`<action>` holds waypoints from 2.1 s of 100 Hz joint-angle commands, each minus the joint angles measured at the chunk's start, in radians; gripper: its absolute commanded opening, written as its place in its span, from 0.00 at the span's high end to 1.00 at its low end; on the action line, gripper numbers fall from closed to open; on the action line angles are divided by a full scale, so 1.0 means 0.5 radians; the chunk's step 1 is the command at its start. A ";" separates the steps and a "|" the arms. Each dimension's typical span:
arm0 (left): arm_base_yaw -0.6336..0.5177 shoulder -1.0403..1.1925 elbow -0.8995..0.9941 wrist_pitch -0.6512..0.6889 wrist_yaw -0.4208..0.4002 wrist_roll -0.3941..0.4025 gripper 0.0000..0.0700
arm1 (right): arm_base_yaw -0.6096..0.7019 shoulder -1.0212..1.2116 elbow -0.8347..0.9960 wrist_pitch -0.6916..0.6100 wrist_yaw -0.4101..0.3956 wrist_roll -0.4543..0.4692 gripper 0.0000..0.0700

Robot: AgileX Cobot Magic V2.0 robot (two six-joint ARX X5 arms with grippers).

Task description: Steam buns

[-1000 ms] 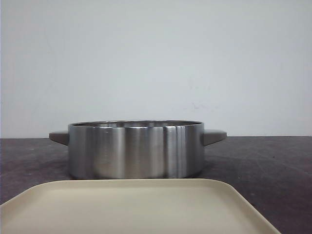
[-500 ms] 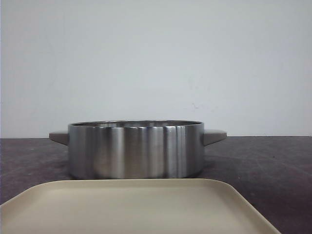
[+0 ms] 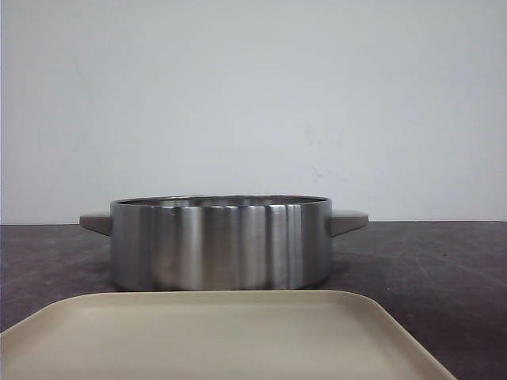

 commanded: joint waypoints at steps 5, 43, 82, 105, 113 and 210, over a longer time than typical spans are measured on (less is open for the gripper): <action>-0.014 0.005 0.030 0.011 -0.005 0.019 1.00 | 0.027 0.014 0.016 0.027 0.002 -0.021 0.99; -0.014 0.005 0.030 0.011 -0.005 0.019 1.00 | -0.054 -0.060 0.014 -0.130 0.010 -0.008 0.99; -0.014 0.005 0.030 0.011 -0.005 0.019 1.00 | -0.781 -0.478 -0.588 0.320 -0.369 -0.390 0.99; -0.014 0.005 0.030 0.011 -0.005 0.019 1.00 | -1.302 -1.009 -1.159 0.388 -0.739 -0.416 0.99; -0.014 0.005 0.030 0.010 -0.005 0.019 1.00 | -1.488 -1.219 -1.347 0.386 -0.803 -0.440 0.99; -0.014 0.005 0.030 0.011 -0.005 0.019 1.00 | -2.289 -2.212 -2.248 -0.023 -0.912 -0.130 0.99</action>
